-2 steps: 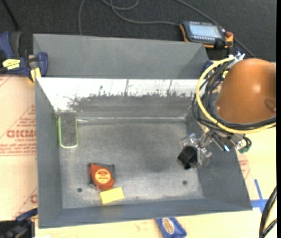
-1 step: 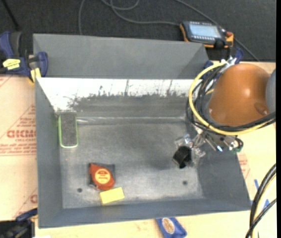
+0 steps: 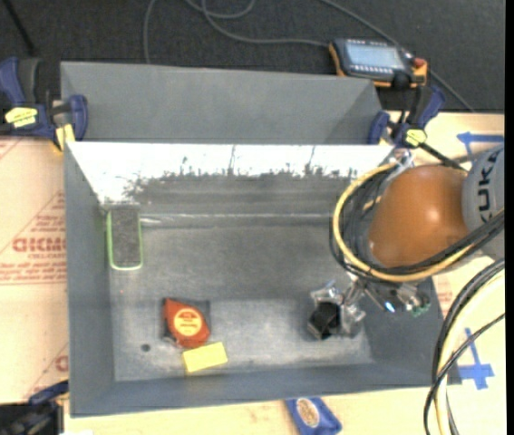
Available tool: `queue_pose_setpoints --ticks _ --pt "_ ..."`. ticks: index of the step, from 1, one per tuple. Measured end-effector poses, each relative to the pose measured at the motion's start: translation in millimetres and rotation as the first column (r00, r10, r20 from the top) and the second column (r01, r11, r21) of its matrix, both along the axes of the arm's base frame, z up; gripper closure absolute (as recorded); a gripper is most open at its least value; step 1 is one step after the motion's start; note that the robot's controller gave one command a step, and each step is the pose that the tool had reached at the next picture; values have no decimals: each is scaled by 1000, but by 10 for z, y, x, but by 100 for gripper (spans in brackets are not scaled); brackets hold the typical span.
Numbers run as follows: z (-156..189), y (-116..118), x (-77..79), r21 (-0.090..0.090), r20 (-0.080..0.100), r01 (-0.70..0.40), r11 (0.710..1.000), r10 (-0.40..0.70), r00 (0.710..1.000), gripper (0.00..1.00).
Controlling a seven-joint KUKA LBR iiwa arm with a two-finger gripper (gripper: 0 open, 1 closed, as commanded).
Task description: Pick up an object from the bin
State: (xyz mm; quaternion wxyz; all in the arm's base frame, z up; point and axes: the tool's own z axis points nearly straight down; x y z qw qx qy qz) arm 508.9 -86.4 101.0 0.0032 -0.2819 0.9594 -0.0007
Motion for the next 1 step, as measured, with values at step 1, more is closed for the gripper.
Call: queue_pose_setpoints --ticks 1 --pt "284 51 -117 1 -13 -19 1000 19 1000 100"
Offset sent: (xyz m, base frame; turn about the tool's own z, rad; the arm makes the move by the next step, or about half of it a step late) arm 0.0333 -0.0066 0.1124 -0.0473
